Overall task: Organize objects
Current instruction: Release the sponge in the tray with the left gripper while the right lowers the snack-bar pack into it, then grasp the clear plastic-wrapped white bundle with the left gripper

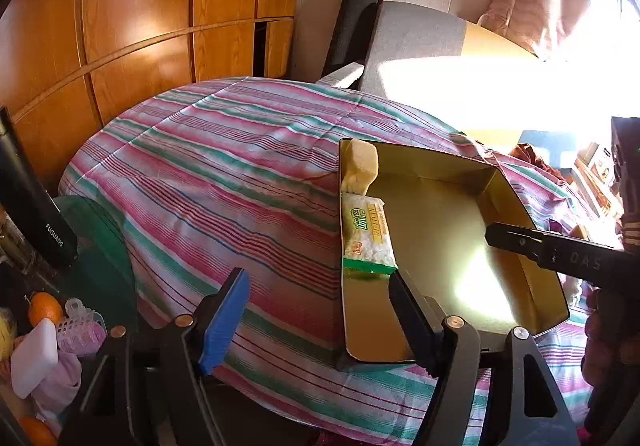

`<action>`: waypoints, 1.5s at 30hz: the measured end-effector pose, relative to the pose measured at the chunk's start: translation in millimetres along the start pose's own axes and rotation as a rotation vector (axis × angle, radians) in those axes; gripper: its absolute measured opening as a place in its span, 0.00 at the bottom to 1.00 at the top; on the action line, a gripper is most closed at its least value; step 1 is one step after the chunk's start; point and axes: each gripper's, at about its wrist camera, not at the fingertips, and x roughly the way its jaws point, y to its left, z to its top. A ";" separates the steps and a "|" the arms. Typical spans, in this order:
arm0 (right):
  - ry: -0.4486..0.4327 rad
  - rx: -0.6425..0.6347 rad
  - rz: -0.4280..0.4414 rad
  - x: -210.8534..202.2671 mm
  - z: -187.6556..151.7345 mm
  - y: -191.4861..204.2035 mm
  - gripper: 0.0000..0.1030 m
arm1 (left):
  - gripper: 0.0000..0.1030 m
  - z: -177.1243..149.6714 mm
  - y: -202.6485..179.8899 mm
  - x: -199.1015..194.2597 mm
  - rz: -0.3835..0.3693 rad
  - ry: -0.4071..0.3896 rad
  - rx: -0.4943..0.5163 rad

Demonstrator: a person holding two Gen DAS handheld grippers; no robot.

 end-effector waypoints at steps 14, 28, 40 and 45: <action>-0.135 0.057 -0.162 -72.9 -43.5 -64.8 0.67 | 0.74 -0.7 -57.4 -9.0 -0.046 -0.008 0.155; -0.218 0.346 -0.426 -155.6 -92.5 -216.2 0.73 | 0.74 0.1 -157.2 -12.2 -0.250 0.005 0.385; -0.445 0.809 -0.460 -218.0 -157.3 -331.6 0.74 | 0.72 -17.2 -302.9 5.7 -0.462 0.142 0.575; -0.490 0.932 -0.393 -225.5 -174.1 -350.3 0.75 | 0.72 -28.9 -346.4 39.2 -0.449 0.213 0.578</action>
